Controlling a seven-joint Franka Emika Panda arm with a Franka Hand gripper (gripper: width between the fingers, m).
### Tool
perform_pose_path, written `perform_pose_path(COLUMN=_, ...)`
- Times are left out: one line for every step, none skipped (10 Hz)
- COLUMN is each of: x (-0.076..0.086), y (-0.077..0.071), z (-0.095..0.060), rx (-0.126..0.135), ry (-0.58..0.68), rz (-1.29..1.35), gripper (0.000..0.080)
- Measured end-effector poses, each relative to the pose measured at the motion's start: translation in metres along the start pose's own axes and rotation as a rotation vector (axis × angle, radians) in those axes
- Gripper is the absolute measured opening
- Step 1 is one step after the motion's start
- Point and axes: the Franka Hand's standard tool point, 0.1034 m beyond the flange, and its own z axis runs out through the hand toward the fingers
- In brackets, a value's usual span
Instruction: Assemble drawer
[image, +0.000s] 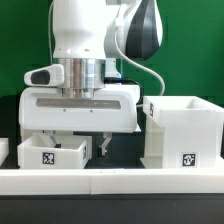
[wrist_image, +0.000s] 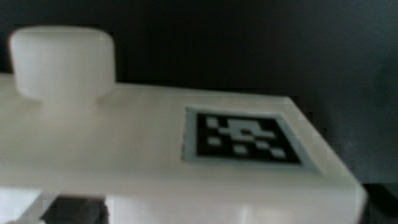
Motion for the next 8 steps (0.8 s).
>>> perform_pose_path(x=0.0002, y=-0.0003, z=0.0012, rx=-0.001, ry=0.004, rz=-0.001, gripper=0.0649)
perform_pose_path(x=-0.0003, y=-0.0013, z=0.0022, rx=-0.001, ry=0.003, rz=-0.001, gripper=0.0649)
perform_pose_path(x=-0.0005, y=-0.0035, z=0.0026, rx=-0.001, ry=0.003, rz=-0.004, gripper=0.0649)
perform_pose_path(x=0.0, y=-0.005, z=0.0023, rx=-0.001, ry=0.003, rz=-0.006, gripper=0.0523)
perform_pose_path(x=0.0, y=-0.0054, z=0.0023, rx=-0.001, ry=0.003, rz=-0.007, gripper=0.0388)
perform_pose_path(x=-0.0001, y=-0.0053, z=0.0024, rx=-0.001, ry=0.003, rz=-0.007, gripper=0.0388)
perform_pose_path(x=-0.0001, y=-0.0053, z=0.0024, rx=-0.001, ry=0.003, rz=-0.007, gripper=0.0206)
perform_pose_path(x=-0.0001, y=-0.0053, z=0.0024, rx=-0.001, ry=0.003, rz=-0.007, gripper=0.0078)
